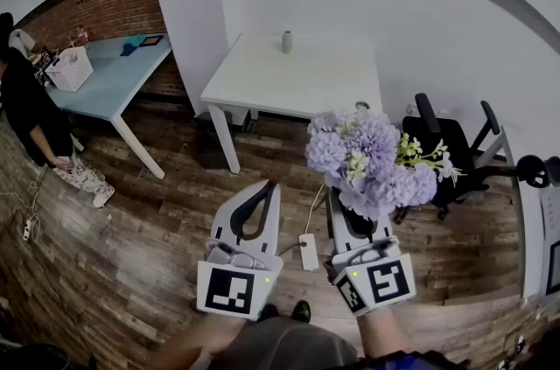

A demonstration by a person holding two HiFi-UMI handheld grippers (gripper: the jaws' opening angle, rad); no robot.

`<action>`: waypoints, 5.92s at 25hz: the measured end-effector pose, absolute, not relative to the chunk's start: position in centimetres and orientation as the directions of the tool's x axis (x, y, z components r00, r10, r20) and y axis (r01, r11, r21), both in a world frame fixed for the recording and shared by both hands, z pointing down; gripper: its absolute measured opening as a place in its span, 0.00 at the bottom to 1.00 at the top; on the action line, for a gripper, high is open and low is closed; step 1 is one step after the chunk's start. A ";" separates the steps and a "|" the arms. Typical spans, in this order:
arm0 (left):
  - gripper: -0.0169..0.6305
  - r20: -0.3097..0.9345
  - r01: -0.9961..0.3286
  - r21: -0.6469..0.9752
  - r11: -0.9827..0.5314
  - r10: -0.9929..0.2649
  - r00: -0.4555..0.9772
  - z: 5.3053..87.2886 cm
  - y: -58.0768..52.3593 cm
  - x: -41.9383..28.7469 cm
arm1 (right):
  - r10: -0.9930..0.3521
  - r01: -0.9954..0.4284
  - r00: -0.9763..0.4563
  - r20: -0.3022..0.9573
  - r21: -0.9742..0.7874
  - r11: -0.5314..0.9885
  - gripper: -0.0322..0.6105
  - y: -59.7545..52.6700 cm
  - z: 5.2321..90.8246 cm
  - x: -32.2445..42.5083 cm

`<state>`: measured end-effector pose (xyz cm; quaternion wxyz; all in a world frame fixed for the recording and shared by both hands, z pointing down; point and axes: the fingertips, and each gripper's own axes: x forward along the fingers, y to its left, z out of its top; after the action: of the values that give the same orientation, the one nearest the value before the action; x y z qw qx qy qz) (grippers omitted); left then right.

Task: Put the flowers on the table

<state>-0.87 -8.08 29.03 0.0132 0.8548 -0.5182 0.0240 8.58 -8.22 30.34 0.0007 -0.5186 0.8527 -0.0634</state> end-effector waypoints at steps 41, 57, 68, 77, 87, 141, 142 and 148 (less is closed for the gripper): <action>0.04 0.046 -0.885 0.014 -0.466 -0.883 0.466 31.8 -9.1 -3.1 | -0.900 -0.895 -0.435 0.021 -0.120 0.429 0.12 -9.5 31.2 8.4; 0.04 -0.029 -0.887 -0.044 -0.459 -0.887 0.461 31.4 -9.7 -2.4 | -0.885 -0.882 -0.462 -0.057 -0.076 0.465 0.12 -9.9 30.9 8.2; 0.04 -0.064 -0.887 -0.019 -0.462 -0.885 0.462 31.8 -9.1 -2.4 | -0.895 -0.895 -0.443 -0.059 -0.026 0.445 0.12 -8.9 31.0 9.1; 0.04 -0.048 -0.844 -0.018 -0.536 -0.843 0.536 32.6 -13.4 -2.9 | -0.934 -0.934 -0.355 -0.049 -0.031 0.356 0.12 -11.6 31.3 8.8; 0.04 0.022 -0.855 -0.015 -0.519 -0.855 0.519 32.5 3.7 -4.6 | -0.918 -0.916 -0.396 -0.041 -0.062 0.397 0.12 4.2 29.3 6.5; 0.04 0.073 -0.825 0.030 -0.565 -0.822 0.566 36.2 -7.3 1.1 | -0.910 -0.910 -0.414 -0.021 -0.024 0.415 0.12 -9.9 30.6 9.0; 0.04 0.077 -0.824 0.033 -0.566 -0.820 0.567 36.1 -7.2 1.1 | -0.910 -0.910 -0.414 -0.015 -0.026 0.414 0.12 -9.9 30.7 9.0; 0.04 0.110 -0.818 0.068 -0.572 -0.810 0.576 36.1 -6.5 1.1 | -0.914 -0.914 -0.405 0.028 -0.042 0.403 0.12 -9.3 30.9 9.1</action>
<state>1.07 -6.49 36.07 0.0557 0.8859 -0.4594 0.0331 9.08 -9.28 30.95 -0.0002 -0.5455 0.8377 -0.0254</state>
